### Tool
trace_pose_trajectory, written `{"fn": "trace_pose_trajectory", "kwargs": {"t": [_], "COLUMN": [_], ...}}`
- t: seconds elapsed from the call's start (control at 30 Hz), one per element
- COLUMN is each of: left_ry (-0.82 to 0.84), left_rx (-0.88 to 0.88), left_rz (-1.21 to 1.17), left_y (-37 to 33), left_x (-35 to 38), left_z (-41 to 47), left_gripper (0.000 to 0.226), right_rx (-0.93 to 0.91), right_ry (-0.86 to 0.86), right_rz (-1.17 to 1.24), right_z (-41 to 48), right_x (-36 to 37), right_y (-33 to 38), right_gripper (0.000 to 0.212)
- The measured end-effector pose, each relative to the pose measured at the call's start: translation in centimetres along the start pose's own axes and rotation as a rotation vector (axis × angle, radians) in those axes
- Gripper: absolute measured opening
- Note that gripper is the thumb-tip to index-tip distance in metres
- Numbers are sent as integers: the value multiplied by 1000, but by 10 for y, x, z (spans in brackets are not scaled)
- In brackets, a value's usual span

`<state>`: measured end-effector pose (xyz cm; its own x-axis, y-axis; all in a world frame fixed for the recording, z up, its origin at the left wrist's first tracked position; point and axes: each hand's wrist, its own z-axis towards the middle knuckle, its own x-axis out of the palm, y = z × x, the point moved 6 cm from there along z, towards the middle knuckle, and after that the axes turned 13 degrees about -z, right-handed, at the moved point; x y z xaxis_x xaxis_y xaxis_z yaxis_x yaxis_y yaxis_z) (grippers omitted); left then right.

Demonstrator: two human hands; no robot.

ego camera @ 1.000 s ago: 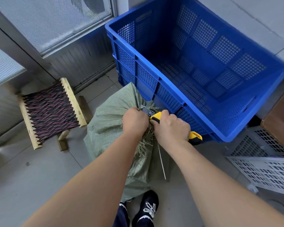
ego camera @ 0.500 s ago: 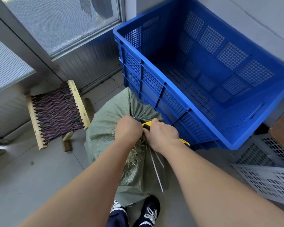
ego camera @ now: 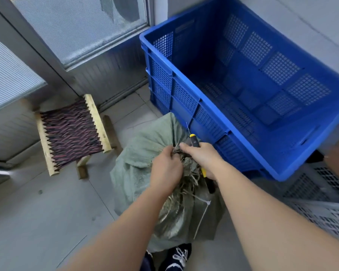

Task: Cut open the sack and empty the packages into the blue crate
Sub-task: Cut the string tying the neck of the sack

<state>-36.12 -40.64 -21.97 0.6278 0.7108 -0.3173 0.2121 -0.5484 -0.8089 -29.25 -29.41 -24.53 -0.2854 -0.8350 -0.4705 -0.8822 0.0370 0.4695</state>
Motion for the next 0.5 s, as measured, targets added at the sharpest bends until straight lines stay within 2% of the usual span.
{"fn": "trace_pose_trajectory", "kwargs": {"t": [0.07,0.2,0.3,0.5], "left_ry": [-19,18,49,-71], "left_rx": [-17,-25,-79,-109], "left_rz": [-57,-56,-38,-32], "left_y": [0,-2,3,-1], "left_x": [-7,-11,-14,-42], "left_z": [4,8,13,26], "left_gripper": [29,28,26,27], "right_rx": [6,-14,-27,-27], "right_ry": [120,233,204,97], "right_rz": [106,112,99,62], "right_z": [-5,-17,-20,-23], "right_x": [2,7,4,-11], "right_y": [-2,1,3,-2], "right_gripper": [26,17,12,15]}}
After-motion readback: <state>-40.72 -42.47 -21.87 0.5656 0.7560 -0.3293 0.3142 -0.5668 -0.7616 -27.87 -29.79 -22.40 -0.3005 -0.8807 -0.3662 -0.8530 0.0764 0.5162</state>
